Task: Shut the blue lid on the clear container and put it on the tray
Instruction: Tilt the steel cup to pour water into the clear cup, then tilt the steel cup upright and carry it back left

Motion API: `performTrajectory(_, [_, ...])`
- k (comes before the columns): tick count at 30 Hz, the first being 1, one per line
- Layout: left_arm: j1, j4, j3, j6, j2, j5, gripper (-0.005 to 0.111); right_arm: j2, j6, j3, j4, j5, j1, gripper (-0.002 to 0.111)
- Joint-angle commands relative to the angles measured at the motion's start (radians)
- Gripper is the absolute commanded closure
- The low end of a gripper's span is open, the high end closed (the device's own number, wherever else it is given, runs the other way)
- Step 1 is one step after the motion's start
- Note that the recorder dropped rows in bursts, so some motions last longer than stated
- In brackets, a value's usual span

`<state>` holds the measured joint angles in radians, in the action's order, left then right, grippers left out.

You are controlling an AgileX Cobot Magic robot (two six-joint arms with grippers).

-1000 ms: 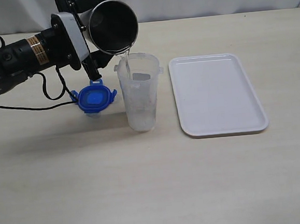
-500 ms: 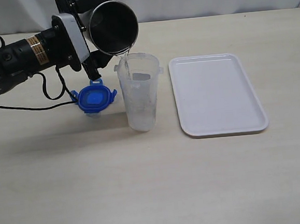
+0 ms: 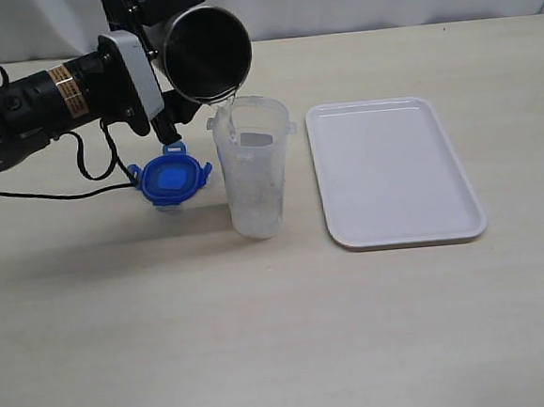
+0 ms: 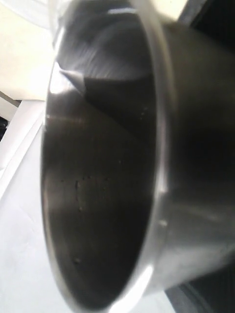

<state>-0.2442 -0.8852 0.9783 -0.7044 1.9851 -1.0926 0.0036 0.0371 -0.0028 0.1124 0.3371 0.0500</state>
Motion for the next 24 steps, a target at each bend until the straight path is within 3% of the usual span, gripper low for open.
performTrajectory(1, [-0.001, 0.034, 0.013, -0.027, -0.019, -0.057, 0.107, -0.004, 0.001, 0.003, -0.003, 0.002, -0.003, 0.104])
performTrajectory(14, [-0.001, 0.034, 0.013, -0.018, -0.019, -0.057, 0.107, -0.004, 0.001, 0.003, -0.003, 0.002, -0.003, 0.104])
performTrajectory(24, [-0.001, 0.052, 0.013, 0.198, -0.019, -0.034, 0.107, -0.004, 0.001, 0.003, -0.003, 0.002, -0.003, 0.104])
